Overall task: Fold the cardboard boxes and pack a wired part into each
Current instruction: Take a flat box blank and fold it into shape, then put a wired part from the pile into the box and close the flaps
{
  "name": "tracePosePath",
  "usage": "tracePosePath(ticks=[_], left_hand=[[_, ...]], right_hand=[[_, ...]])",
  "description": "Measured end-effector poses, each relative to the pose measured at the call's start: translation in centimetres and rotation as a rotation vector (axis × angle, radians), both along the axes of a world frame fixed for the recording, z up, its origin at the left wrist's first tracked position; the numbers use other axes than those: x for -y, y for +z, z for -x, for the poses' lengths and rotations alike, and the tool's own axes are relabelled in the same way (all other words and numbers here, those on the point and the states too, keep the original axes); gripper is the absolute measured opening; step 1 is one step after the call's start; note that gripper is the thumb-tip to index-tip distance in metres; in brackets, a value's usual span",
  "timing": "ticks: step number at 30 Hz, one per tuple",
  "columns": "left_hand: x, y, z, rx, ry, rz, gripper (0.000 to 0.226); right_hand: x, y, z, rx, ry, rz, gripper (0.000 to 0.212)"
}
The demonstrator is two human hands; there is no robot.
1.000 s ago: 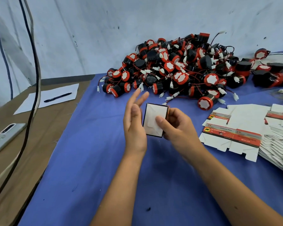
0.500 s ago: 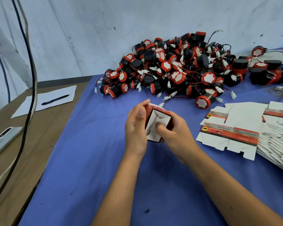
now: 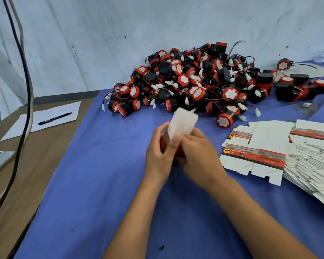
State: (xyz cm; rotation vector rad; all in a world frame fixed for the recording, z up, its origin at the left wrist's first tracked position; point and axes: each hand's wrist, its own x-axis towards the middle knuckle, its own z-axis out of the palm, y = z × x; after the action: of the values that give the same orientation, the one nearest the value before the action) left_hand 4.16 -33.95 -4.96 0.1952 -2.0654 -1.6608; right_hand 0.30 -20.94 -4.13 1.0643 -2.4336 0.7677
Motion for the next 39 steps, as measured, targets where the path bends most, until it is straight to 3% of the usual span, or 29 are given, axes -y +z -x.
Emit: tracePosePath(ticks=[3,5,6,7,9,12,15,20,24,27,28,30,33,37,39], left_hand=[[0.0,-0.6,0.5,0.047,0.180,0.104,0.050],[0.8,-1.0,0.8,0.096,0.321,0.188,0.023],[1.0,-1.1,0.9,0.131,0.368,0.225,0.010],[1.1,-1.1,0.9,0.165,0.393,0.246,0.002],[1.0,-1.1,1.0,0.199,0.413,0.265,0.007],[0.7,-0.7,0.9,0.211,0.408,0.252,0.008],[0.8,-0.7,1.0,0.197,0.422,0.219,0.007],[0.9,-0.9,0.9,0.190,0.482,0.207,0.007],[1.4,-1.0,0.7,0.185,0.549,0.172,0.007],[1.6,-0.7,0.8,0.113,0.537,0.025,0.020],[1.7,-0.6,0.9,0.094,0.532,-0.020,0.024],[1.8,-0.5,1.0,0.068,0.502,-0.106,0.021],[2.1,-0.1,0.9,0.032,0.456,-0.225,0.016],[1.8,0.0,0.9,0.013,0.373,-0.246,0.025],[1.4,0.0,1.0,-0.010,0.333,-0.239,0.022]], right_hand=[[-0.7,0.5,0.3,0.139,0.193,0.209,0.031],[-1.4,0.9,1.8,0.081,0.041,0.477,0.028],[-1.9,1.2,3.1,0.006,-0.118,0.514,0.026],[-2.5,1.5,4.6,-0.046,-0.289,0.449,0.027],[-3.8,1.8,7.6,0.019,-0.538,0.049,0.047],[-5.1,2.3,10.1,0.314,-0.564,-0.358,0.071],[-4.4,3.0,10.2,0.369,-0.473,-0.360,0.063],[-0.7,3.0,7.3,0.462,-0.380,-0.336,0.024],[-0.9,3.7,6.7,0.230,-0.342,-0.332,0.035],[-1.7,4.5,7.7,0.305,-0.092,-0.609,0.088],[-1.6,4.6,7.8,0.351,-0.030,-0.676,0.090],[-1.3,4.0,7.8,0.382,0.031,-0.701,0.070],[-1.4,2.8,7.7,0.312,0.054,-0.516,0.046],[-1.4,4.7,5.3,0.529,0.154,0.210,0.049],[0.0,6.6,3.2,0.666,0.305,0.431,0.044]])
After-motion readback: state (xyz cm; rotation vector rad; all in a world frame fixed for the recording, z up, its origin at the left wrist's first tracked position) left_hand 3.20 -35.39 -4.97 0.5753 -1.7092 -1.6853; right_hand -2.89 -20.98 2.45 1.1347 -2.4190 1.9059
